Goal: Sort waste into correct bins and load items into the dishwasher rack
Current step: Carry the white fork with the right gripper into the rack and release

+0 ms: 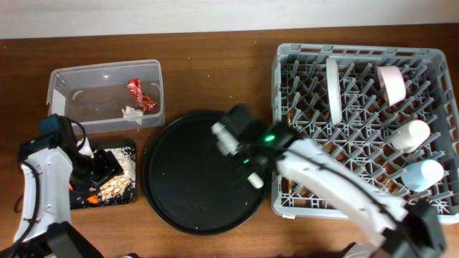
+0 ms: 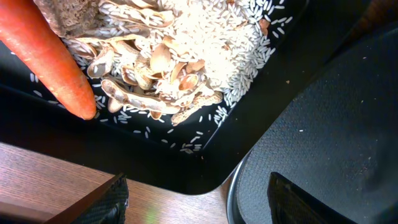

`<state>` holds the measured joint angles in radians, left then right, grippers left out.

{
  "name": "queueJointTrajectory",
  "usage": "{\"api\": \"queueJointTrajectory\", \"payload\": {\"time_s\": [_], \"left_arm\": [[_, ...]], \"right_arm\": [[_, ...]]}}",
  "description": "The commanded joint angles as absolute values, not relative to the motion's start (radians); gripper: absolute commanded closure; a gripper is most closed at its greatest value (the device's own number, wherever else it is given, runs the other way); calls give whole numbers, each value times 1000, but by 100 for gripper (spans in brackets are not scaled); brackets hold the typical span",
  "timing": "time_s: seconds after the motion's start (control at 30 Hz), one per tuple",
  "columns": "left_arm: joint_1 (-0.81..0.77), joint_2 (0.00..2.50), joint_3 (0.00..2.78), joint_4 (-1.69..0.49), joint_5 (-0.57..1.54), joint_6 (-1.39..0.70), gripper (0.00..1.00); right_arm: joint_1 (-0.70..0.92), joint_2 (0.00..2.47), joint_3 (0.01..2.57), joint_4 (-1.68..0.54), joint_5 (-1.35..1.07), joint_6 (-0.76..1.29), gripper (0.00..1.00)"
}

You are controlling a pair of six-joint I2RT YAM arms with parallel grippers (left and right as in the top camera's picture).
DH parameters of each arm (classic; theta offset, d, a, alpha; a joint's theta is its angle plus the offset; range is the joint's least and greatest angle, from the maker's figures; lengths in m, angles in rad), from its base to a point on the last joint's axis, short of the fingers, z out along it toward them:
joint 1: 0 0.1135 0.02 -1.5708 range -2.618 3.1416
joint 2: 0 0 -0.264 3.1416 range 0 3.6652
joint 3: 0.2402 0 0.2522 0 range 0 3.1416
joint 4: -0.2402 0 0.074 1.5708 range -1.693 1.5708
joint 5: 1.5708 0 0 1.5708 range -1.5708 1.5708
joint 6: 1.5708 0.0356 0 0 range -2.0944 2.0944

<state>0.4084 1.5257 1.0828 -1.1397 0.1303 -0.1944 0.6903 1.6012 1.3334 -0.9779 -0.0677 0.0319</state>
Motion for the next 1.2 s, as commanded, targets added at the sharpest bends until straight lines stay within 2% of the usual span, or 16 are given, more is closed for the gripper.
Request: {"api": "queueJointTrajectory", "payload": {"time_s": [0.0, 0.13, 0.3, 0.47, 0.77, 0.8, 0.9, 1.17], "left_arm": [[408, 1517, 1093, -1138, 130, -178, 29], [408, 1517, 1093, -1138, 130, -178, 29], [408, 1517, 1093, -1138, 130, -178, 29], [408, 1517, 1093, -1137, 130, -178, 29], [408, 1517, 1093, -1138, 130, -178, 29], [408, 1517, 1093, -1138, 130, -178, 28], [408, 1517, 1093, -1138, 130, -178, 29], [408, 1517, 1093, -1138, 130, -178, 28]], "right_arm": [[548, 1559, 1345, -1015, -41, 92, 87], [402, 1562, 1345, -1055, -44, 120, 87], [302, 1562, 1309, -1059, -42, 169, 87], [295, 1563, 1230, -1016, -123, 188, 87], [295, 1573, 1172, -968, -121, 223, 85], [295, 1574, 1172, -968, -120, 223, 77], [295, 1574, 1172, -965, -120, 223, 70], [295, 1573, 1172, -965, -120, 223, 69]]}}
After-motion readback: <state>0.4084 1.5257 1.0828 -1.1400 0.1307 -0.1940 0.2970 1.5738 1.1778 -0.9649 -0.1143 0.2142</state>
